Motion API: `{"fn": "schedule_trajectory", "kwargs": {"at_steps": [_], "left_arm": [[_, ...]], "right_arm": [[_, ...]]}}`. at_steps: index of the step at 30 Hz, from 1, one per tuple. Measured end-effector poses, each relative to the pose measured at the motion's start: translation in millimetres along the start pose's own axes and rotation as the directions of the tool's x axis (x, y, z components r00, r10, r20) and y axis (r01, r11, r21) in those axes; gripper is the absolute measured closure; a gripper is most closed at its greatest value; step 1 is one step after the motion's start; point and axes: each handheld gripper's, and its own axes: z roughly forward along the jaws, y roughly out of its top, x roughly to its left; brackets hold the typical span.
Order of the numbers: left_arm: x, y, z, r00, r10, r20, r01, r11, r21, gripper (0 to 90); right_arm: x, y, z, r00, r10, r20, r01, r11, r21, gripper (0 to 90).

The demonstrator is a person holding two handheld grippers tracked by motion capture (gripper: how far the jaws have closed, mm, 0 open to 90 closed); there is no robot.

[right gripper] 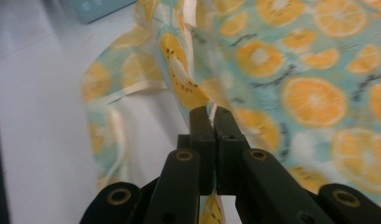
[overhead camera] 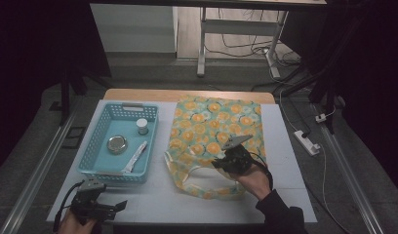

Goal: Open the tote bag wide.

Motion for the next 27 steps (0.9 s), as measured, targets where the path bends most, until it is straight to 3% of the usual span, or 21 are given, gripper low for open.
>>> {"fn": "schedule_trajectory", "kwargs": {"at_steps": [13, 18, 27], "left_arm": [[1.1, -0.3, -0.5, 0.9999, -0.007, 0.01, 0.007, 1.0, -0.004, 0.0], [1.5, -0.3, -0.5, 0.9999, -0.008, 0.014, 0.008, 1.0, -0.005, 0.1], [2.1, -0.3, -0.3, 0.9998, -0.012, 0.018, 0.012, 0.9999, -0.006, 0.1]], "right_arm": [[-53.4, 32.9, 8.5, 0.9968, 0.031, 0.073, -0.031, 0.999, -0.012, 88.5], [-70.6, 42.0, 11.4, 0.9947, 0.057, 0.086, -0.055, 0.998, -0.027, 88.5], [-97.5, 54.8, 23.0, 0.9894, 0.057, 0.134, -0.054, 0.998, -0.025, 88.5]]}}
